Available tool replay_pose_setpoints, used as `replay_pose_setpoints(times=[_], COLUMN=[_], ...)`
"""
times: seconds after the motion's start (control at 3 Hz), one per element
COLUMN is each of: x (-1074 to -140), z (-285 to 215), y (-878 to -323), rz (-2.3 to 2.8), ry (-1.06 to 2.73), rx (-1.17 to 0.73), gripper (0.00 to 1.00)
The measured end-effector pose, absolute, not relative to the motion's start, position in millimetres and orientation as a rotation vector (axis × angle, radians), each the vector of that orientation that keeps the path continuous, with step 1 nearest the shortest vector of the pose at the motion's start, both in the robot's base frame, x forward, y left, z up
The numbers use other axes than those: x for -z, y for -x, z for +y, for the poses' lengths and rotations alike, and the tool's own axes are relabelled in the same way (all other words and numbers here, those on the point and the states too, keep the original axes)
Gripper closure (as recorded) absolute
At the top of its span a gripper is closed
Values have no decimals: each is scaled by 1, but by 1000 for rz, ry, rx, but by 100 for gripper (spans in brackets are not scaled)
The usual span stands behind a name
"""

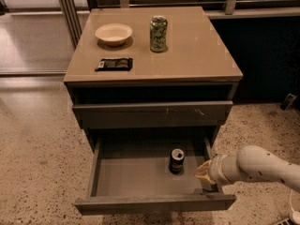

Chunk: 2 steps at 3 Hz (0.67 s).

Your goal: Pick pepsi can from middle drawer and place on counter

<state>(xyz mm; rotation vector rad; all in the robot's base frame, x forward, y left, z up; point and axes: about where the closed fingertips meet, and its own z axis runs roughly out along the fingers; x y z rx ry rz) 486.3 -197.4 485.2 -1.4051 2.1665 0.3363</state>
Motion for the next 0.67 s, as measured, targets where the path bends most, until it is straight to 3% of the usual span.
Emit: replay_pose_setpoints(times=[0.67], x=[-450], z=[-195], y=[-518], rz=[2081], ry=[1342], rx=[-424], gripper=[58])
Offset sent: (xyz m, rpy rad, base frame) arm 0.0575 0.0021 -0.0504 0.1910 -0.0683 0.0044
